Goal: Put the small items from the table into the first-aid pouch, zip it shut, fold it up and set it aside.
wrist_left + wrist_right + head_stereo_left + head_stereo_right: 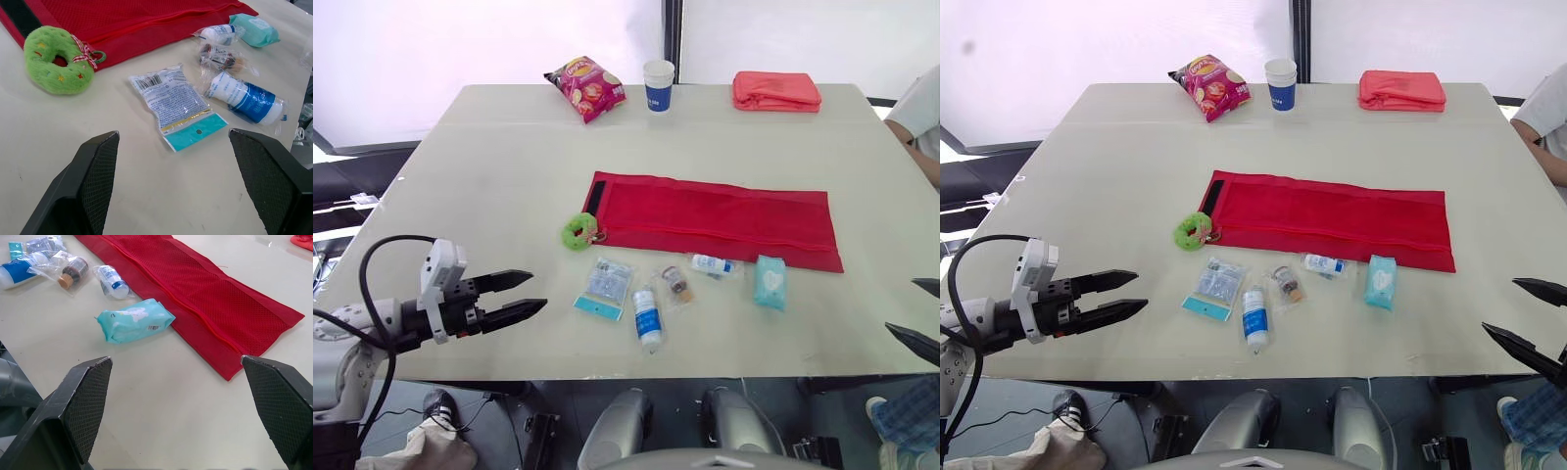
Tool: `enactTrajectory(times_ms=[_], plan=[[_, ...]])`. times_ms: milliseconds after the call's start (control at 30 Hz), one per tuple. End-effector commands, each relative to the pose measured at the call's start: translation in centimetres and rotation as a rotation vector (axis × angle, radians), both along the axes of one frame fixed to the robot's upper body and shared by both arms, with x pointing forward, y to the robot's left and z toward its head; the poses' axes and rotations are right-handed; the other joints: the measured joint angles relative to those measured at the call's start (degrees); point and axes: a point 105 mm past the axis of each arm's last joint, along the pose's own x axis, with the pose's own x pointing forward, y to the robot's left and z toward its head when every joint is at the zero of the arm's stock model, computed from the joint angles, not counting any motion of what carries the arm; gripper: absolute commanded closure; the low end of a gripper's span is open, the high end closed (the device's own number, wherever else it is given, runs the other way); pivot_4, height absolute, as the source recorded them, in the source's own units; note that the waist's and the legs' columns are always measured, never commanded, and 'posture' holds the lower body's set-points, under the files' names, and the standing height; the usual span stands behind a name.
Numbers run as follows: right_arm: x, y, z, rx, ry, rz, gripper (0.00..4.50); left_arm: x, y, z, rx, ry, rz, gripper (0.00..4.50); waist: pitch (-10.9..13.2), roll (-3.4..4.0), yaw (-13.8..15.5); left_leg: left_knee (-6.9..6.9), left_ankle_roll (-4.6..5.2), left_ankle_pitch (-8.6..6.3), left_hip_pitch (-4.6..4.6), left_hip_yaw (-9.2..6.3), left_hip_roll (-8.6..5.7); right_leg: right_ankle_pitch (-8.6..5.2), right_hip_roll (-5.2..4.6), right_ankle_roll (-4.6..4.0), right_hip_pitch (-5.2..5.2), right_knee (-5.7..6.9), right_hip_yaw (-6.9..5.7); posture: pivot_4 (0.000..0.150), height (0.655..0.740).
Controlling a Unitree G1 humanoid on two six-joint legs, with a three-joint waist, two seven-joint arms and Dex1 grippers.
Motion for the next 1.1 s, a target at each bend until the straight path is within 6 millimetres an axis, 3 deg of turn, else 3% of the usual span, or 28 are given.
enactTrajectory(times_ms=[33,267,433,500,567,733,867,1100], plan=[[0.2,0.1,0.9,-0.028,-0.036,0.014,0.0,0.6,-0.5,1.2,0.009,-0.039,-0.01,0.7,0.0,0.0,0.0,0.0,0.0,0.0,0.0,0.0,0.0,0.0,0.0,0.0,0.0,0.0,0.0,0.15,0.74],[2.1,2.3,3.1,0.077,-0.135,0.035,0.0,2.1,-1.7,2.7,-0.062,-0.09,0.015,0.7,0.02,0.04,-0.18,0.0,0.0,0.0,0.0,0.0,0.0,0.01,0.01,0.01,-0.01,0.0,-0.12,0.15,0.74],[3.5,6.1,6.2,0.234,-0.216,0.119,0.0,3.7,-1.9,3.2,-0.106,-0.038,0.096,0.7,0.05,0.06,-0.09,0.05,-0.01,0.01,-0.03,-0.08,0.0,0.02,0.01,0.01,-0.01,0.02,-0.13,0.15,0.74],[3.3,9.0,7.1,0.228,-0.209,0.238,0.0,3.0,-2.1,2.7,-0.13,0.144,0.074,0.7,0.07,0.03,-0.14,0.03,-0.01,0.01,-0.05,-0.11,0.0,0.01,0.03,0.0,-0.02,0.02,-0.22,0.15,0.74],[2.9,10.9,7.2,0.186,-0.186,0.322,0.0,2.2,-2.1,2.0,-0.119,0.253,0.054,0.7,0.12,0.11,-0.31,0.02,-0.01,0.01,-0.07,-0.11,-0.01,0.01,0.03,0.0,-0.07,0.03,-0.24,0.15,0.74],[1.9,13.3,5.9,0.091,-0.118,0.44,0.0,1.8,-1.9,0.2,-0.149,0.432,0.089,0.7,0.14,0.09,0.05,-0.02,-0.01,0.01,-0.09,-0.12,-0.05,0.0,0.01,0.0,-0.08,0.0,-0.3,0.15,0.74],[1.2,14.3,5.2,0.056,-0.099,0.483,0.0,3.0,-2.8,-0.9,-0.191,0.498,0.115,0.7,0.18,0.02,0.11,0.09,-0.01,0.01,-0.11,-0.21,-0.05,0.01,0.01,0.02,-0.05,0.01,-0.4,0.15,0.74],[0.5,15.7,6.4,0.083,-0.123,0.533,0.0,5.0,-4.2,-1.9,-0.226,0.541,0.113,0.7,0.2,-0.03,-0.18,0.08,-0.18,0.11,-0.1,-0.18,-0.03,0.02,0.02,0.0,-0.08,0.04,-0.34,0.15,0.74]])
